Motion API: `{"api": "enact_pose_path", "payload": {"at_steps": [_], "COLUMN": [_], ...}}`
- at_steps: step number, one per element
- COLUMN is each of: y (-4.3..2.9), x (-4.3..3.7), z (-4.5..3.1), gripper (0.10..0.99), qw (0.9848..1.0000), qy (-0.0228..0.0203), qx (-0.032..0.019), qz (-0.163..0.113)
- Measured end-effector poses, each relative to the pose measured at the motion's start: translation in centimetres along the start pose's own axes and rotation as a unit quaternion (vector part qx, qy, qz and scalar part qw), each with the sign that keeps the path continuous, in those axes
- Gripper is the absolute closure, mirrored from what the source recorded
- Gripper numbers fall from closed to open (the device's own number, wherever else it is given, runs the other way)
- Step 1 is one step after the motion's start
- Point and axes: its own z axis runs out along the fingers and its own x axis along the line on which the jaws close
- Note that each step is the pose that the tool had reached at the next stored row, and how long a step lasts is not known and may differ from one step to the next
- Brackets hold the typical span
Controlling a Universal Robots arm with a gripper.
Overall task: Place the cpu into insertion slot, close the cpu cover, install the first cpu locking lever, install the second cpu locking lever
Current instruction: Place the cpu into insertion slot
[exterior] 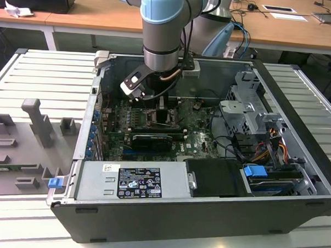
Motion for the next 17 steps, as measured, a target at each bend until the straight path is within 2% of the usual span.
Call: {"api": "enact_pose_path", "payload": {"at_steps": [3, 7, 10, 11, 16, 17], "y": [0.02, 0.12, 0.13, 0.13, 0.14, 0.15], "x": [0.04, 0.08, 0.09, 0.09, 0.09, 0.09], "z": [-0.22, -1.39, -1.54, -1.57, -1.7, -1.76], "gripper": [0.482, 0.494, 0.69, 0.69, 0.98, 0.98], "qw": [1.0, 1.0, 1.0, 1.0, 1.0, 1.0], "qy": [0.0, -0.0011, -0.0027, -0.0032, -0.0059, -0.0061], "qx": [0.0, 0.0001, 0.0001, 0.0001, 0.0, 0.0], "qz": [0.0, 0.0, 0.0, 0.0, 0.0, 0.0]}}
